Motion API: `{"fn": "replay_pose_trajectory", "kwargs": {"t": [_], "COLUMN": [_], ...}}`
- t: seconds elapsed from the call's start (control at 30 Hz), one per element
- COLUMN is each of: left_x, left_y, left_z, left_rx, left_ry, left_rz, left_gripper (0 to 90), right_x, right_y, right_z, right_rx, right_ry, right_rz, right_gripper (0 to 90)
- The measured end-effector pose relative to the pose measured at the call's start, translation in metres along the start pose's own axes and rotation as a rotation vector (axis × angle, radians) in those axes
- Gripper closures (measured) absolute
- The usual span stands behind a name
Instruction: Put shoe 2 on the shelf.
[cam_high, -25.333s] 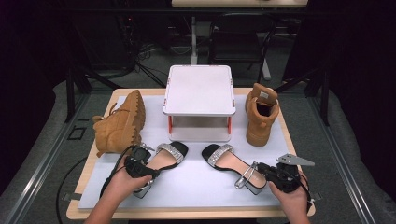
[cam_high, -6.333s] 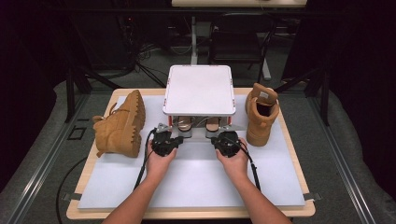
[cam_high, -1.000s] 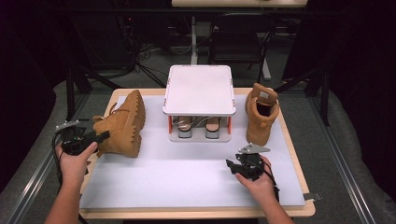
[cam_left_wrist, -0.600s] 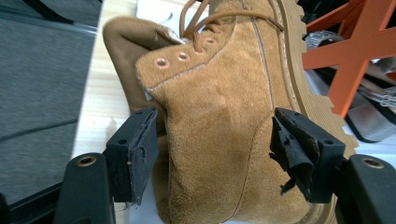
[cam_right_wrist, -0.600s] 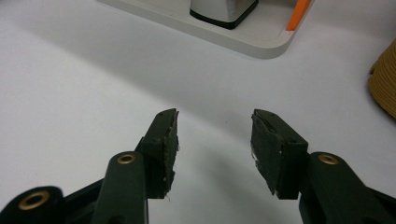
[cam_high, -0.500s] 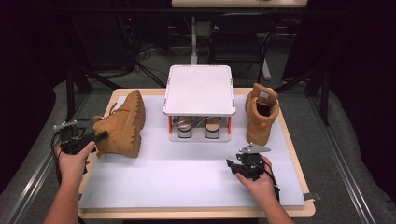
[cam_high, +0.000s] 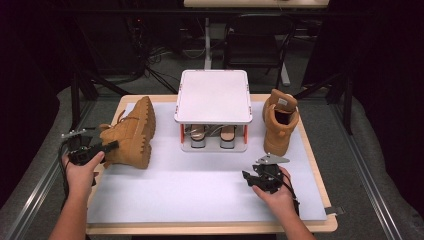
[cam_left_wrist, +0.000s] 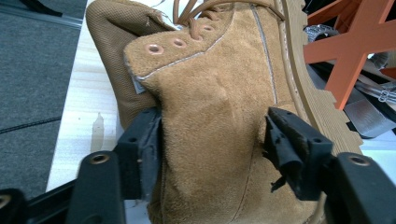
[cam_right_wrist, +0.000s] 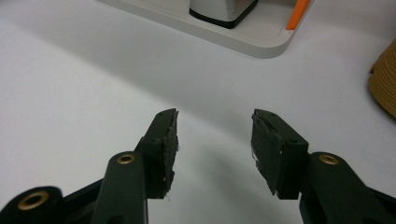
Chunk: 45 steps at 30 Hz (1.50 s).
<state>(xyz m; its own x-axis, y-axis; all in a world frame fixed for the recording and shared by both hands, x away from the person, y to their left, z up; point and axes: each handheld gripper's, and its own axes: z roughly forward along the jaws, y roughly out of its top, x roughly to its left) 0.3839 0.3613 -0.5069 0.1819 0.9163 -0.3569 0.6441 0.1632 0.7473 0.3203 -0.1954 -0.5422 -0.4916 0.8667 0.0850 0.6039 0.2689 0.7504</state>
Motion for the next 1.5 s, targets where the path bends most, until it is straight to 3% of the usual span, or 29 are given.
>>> {"fn": "replay_pose_trajectory", "kwargs": {"t": [0.37, 0.77, 1.03, 1.2, 1.5], "left_x": [-0.005, -0.024, -0.031, -0.038, -0.041], "left_y": [0.005, 0.019, 0.027, 0.035, 0.040], "left_z": [-0.007, -0.014, -0.013, -0.011, -0.004], "left_rx": [-0.001, 0.026, 0.047, 0.071, 0.058], "left_ry": [-0.022, -0.060, -0.072, -0.089, -0.112], "left_rz": [0.010, 0.092, 0.102, 0.089, 0.026], "left_gripper": [48.7, 54.3, 57.3, 60.3, 72.6], "right_x": [0.000, -0.001, -0.001, -0.001, -0.001], "right_y": [0.000, 0.000, 0.000, 0.000, 0.000], "right_z": [0.000, 0.000, 0.000, 0.000, 0.000], "right_rx": [-0.002, -0.002, -0.002, 0.004, 0.011], "right_ry": [0.003, 0.000, 0.000, 0.003, 0.003], "right_rz": [0.003, 0.005, 0.005, 0.004, 0.001], "right_gripper": [50.5, 50.4, 50.4, 50.4, 50.3]}}
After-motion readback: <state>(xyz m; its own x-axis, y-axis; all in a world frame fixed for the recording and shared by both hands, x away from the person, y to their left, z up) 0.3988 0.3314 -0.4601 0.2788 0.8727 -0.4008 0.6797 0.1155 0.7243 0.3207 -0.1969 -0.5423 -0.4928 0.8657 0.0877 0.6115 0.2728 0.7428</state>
